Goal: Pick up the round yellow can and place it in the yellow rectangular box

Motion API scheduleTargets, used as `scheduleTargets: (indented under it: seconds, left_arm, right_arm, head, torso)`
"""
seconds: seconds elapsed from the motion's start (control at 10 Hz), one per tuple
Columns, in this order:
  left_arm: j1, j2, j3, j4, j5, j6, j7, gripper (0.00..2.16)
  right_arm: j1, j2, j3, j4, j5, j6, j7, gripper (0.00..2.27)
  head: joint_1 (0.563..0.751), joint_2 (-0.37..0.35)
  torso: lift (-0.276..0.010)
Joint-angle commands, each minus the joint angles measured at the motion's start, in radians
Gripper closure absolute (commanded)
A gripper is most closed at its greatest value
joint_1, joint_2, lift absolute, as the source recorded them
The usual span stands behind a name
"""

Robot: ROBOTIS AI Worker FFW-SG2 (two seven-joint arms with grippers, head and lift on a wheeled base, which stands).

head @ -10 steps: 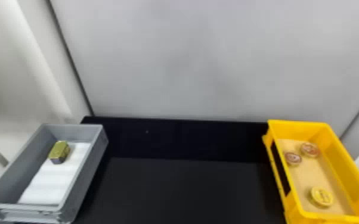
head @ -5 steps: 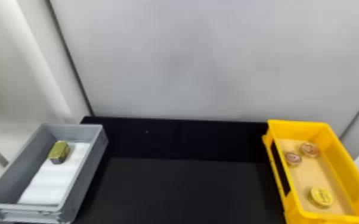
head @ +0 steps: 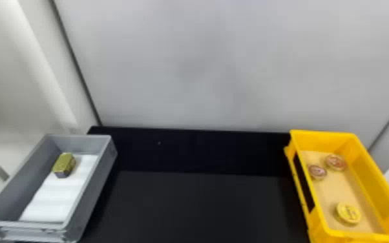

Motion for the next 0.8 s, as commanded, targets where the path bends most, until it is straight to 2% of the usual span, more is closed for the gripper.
scheduleTargets:
  seconds: [0.0, 0.7]
  left_arm:
    - [0.001, -0.001, 0.001, -0.002, 0.0, 0.0, 0.0, 0.09]
    - [-0.001, 0.0, 0.001, -0.002, 0.0, 0.003, 0.0, 0.09]
  right_arm:
    - [0.001, 0.001, 0.0, 0.002, -0.006, 0.0, 0.0, 0.12]
    - [0.001, 0.003, 0.001, 0.002, -0.024, 0.001, -0.003, 0.12]
  head:
    - [0.663, 0.054]
    - [0.663, 0.054]
  torso:
    - [-0.01]
    - [-0.01]
